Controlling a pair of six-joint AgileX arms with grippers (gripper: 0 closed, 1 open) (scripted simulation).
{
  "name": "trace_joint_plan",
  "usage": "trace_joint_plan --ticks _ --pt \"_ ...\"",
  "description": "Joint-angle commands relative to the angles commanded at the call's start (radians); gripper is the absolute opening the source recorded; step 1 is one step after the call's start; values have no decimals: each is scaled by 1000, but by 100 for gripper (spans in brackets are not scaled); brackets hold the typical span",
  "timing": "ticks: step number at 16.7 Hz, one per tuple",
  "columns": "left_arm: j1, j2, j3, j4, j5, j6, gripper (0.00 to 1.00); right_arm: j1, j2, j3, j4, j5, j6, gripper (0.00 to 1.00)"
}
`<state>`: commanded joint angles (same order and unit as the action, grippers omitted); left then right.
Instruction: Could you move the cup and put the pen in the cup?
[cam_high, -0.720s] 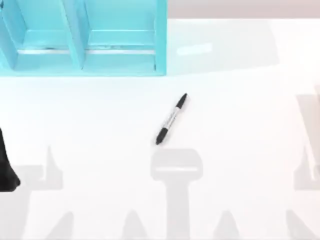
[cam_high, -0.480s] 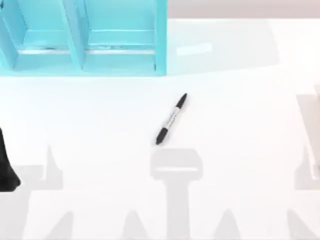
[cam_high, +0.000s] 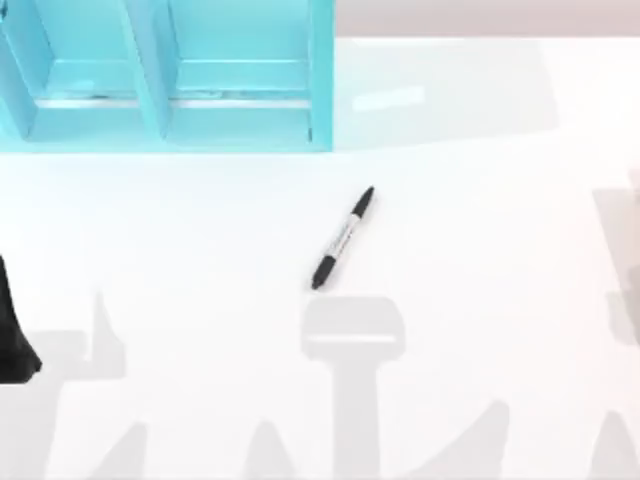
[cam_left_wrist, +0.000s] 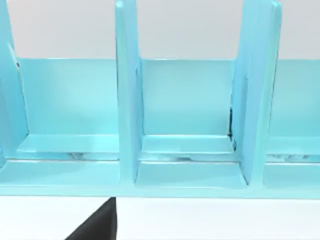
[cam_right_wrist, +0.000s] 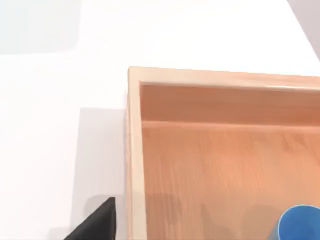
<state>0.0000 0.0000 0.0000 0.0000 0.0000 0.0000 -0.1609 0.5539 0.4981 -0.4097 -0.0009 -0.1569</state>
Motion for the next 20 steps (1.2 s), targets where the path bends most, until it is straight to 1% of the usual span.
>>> trace_joint_plan --ticks 8,12,16,20 --pt "0 0 0 0 0 0 100 -211 792 675 -536 -1 -205 100" --pt "0 0 0 0 0 0 100 -296 1116 947 -748 -1 -285 100" --pt "0 0 0 0 0 0 100 -347 1304 1104 -875 -1 -333 100" --pt "0 0 0 0 0 0 100 -356 1335 1129 -897 -1 -341 100"
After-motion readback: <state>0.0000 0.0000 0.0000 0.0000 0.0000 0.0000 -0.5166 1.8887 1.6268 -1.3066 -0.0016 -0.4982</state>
